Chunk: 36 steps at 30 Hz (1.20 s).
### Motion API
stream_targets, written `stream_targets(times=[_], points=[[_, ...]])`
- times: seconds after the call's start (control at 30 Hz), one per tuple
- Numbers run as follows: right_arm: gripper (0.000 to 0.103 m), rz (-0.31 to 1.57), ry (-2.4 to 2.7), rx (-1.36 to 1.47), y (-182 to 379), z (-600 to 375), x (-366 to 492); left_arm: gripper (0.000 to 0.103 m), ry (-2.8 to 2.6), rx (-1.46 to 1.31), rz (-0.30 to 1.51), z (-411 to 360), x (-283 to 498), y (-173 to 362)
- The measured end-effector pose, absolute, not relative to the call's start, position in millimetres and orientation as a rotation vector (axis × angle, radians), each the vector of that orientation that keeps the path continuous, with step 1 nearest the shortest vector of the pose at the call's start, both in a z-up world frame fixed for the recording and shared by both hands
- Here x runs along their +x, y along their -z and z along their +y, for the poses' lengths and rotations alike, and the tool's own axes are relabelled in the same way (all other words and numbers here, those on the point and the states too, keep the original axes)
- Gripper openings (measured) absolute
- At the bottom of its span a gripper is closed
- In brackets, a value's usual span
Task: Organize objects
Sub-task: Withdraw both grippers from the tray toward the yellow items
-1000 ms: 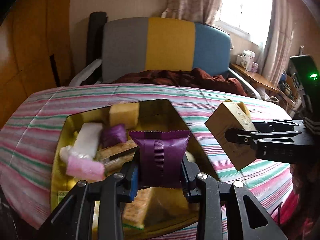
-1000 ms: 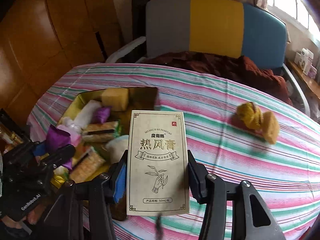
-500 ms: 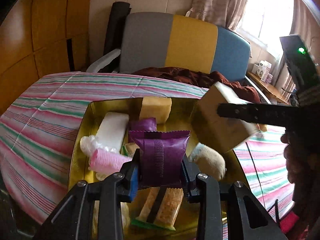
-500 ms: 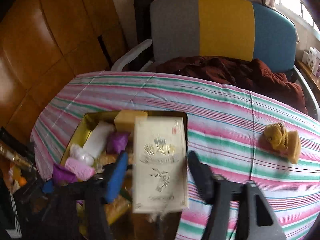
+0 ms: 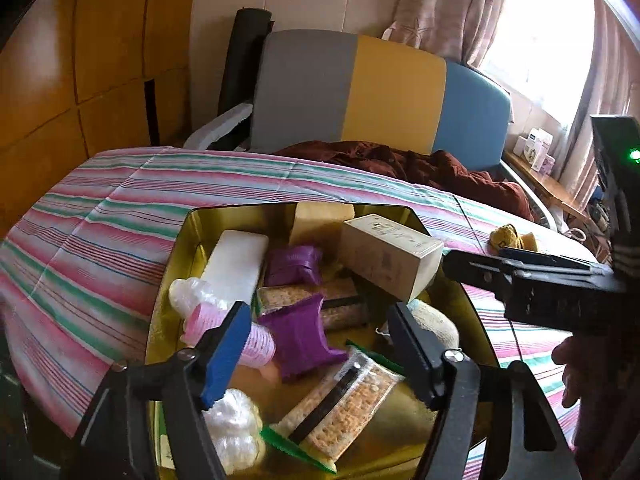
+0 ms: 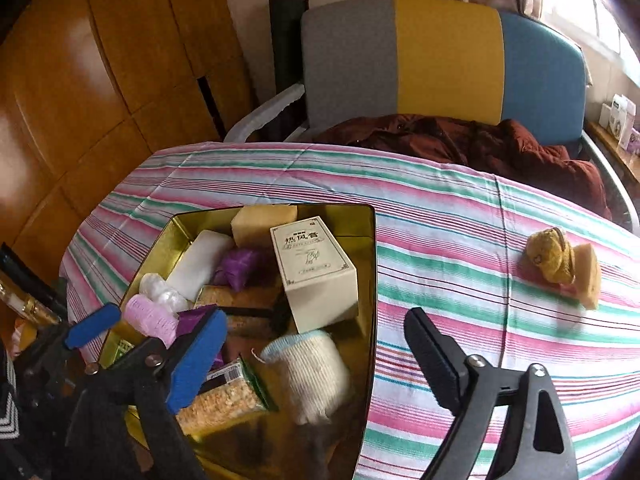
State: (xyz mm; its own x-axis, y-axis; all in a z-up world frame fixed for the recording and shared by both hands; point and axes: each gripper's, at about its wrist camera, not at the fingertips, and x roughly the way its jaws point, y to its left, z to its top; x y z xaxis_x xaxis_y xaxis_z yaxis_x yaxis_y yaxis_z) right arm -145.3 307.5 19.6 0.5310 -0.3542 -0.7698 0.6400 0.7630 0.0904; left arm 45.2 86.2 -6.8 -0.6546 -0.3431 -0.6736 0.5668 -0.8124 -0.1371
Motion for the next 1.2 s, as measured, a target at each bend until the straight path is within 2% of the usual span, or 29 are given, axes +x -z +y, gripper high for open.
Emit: stream_targets(times=[0.07, 0.23, 1.2], points=[[0.103, 0.808, 0.628, 0.369, -20, 312, -149, 0.081, 2.409, 0.881, 0.440, 89, 48, 5], [0.103, 0.798, 0.674, 0.325, -22, 323, -157, 0.088, 2.372, 0.853, 0.381, 92, 54, 1], [0.103, 0.775, 0.827, 0.330, -31, 314, -215, 0.089, 2.409, 0.813, 0.261, 126, 57, -21]])
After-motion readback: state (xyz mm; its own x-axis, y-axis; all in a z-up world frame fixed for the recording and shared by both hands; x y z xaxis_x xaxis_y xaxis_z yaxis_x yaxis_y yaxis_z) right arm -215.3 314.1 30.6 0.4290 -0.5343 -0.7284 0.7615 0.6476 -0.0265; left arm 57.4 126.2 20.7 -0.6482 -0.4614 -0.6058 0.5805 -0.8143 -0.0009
